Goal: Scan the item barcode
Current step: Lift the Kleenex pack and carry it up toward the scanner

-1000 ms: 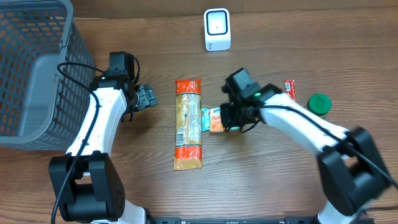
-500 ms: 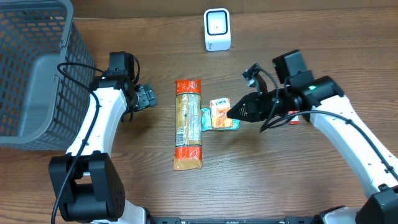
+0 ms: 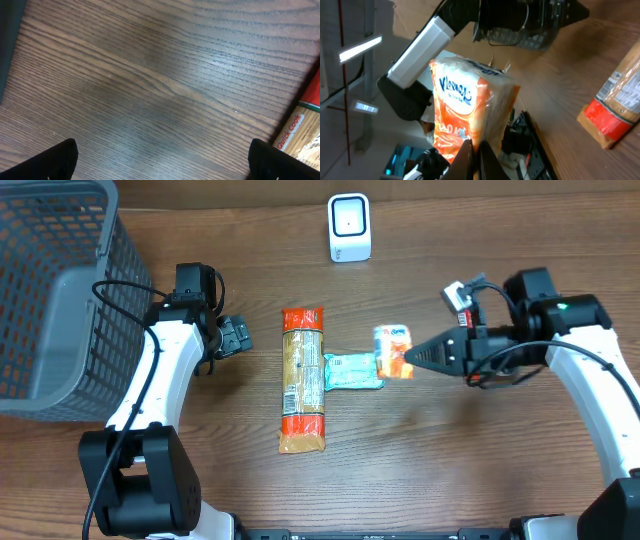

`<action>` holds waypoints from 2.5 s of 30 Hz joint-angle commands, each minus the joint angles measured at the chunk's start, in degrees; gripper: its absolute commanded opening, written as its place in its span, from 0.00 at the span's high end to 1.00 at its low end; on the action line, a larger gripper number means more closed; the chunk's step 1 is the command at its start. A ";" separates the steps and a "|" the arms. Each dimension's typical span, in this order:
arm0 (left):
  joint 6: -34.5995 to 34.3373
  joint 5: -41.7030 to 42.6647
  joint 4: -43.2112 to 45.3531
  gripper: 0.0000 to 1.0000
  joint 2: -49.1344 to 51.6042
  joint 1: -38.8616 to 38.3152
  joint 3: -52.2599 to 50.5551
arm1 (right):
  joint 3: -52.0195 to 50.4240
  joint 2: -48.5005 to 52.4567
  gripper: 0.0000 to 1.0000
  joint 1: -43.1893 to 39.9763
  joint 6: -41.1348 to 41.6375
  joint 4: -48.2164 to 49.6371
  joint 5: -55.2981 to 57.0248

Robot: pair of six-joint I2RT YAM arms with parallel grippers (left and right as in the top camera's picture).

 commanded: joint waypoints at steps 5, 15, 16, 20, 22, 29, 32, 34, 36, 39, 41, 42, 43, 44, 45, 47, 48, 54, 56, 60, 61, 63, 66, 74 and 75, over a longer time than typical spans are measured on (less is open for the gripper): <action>0.83 0.07 0.09 0.00 -1.14 -0.07 0.63 | 0.20 -2.23 0.96 -3.32 -28.83 -19.41 -4.02; 0.83 0.07 0.09 0.00 -1.14 -0.07 0.63 | 0.57 -10.08 0.96 -3.56 -28.74 -19.87 -4.02; 0.83 0.07 0.09 0.00 -1.14 -0.07 0.63 | 0.57 -10.88 0.96 -3.56 -28.74 -19.87 -4.02; 0.83 0.07 0.09 0.00 -1.14 -0.07 0.63 | 0.57 -13.16 0.96 -3.56 -28.52 -19.85 -4.02; 0.83 0.07 0.09 0.00 -1.14 -0.07 0.63 | 0.57 -13.66 0.96 -3.54 -28.46 -19.85 -4.02; 0.83 0.07 0.09 0.00 -1.14 -0.07 0.63 | 0.57 -13.64 0.96 -3.50 -28.11 -17.18 -3.98; 0.83 0.07 0.09 0.00 -1.14 -0.07 0.63 | 0.57 -13.64 0.96 -3.50 -28.11 -13.09 -3.50; 0.83 0.07 0.09 0.00 -1.14 -0.07 0.63 | 0.57 -13.33 0.96 -3.50 -27.32 -9.44 -1.88; 0.83 0.07 0.09 0.00 -1.14 -0.07 0.63 | 0.55 -12.68 0.96 -3.50 -25.20 -5.88 0.11; 0.83 0.07 0.09 0.00 -1.14 -0.07 0.63 | 0.55 -10.86 0.96 -3.50 -18.69 1.64 4.04; 0.83 0.07 0.09 0.00 -1.14 -0.09 0.63 | 0.55 -9.38 0.96 -3.50 -12.87 6.62 6.75; 0.83 0.07 0.09 0.00 -1.14 -0.07 0.63 | 0.55 -8.55 0.96 -3.50 -9.40 9.05 8.09; 0.83 0.07 0.09 0.00 -1.14 -0.07 0.63 | 0.55 -7.43 0.96 -3.50 -4.61 12.17 10.21; 0.83 0.07 0.09 0.00 -1.14 -0.07 0.63 | 0.55 -6.73 0.96 -3.45 -1.79 14.05 12.04; 0.83 0.07 0.09 0.00 -1.14 -0.07 0.63 | 0.55 -6.01 0.96 -3.41 1.05 15.85 14.56; 0.83 0.07 0.09 0.00 -1.14 -0.07 0.63 | 0.55 -4.74 0.96 -3.32 7.41 18.75 22.27; 0.83 0.07 0.09 0.00 -1.14 -0.07 0.63 | 0.55 -4.24 0.96 -3.21 9.92 19.52 26.80; 0.83 0.07 0.09 0.00 -1.14 -0.07 0.63 | 0.68 -4.55 0.96 -1.73 21.88 23.08 44.76; 0.83 0.07 0.09 0.00 -1.14 -0.07 0.63 | 1.90 -4.68 0.96 -1.66 24.39 23.82 45.07; 0.83 0.07 0.09 0.00 -1.14 -0.07 0.63 | 8.15 -4.68 0.96 0.07 27.54 20.26 52.52; 0.83 0.07 0.09 0.00 -1.14 -0.07 0.63 | 9.94 -4.66 0.97 0.68 28.17 19.34 54.03; 0.83 0.07 0.09 0.00 -1.14 -0.07 0.63 | 14.40 -4.46 0.97 2.40 29.59 17.25 57.42; 0.83 0.07 0.09 0.00 -1.14 -0.07 0.63 | 21.62 -3.34 0.97 4.90 32.63 13.00 63.98; 0.83 0.07 0.09 0.00 -1.14 -0.07 0.63 | 52.06 8.76 0.97 10.32 32.81 -2.69 74.23; 0.83 0.07 0.09 0.00 -1.14 -0.07 0.63 | 56.39 11.04 0.97 10.71 32.76 -4.68 75.71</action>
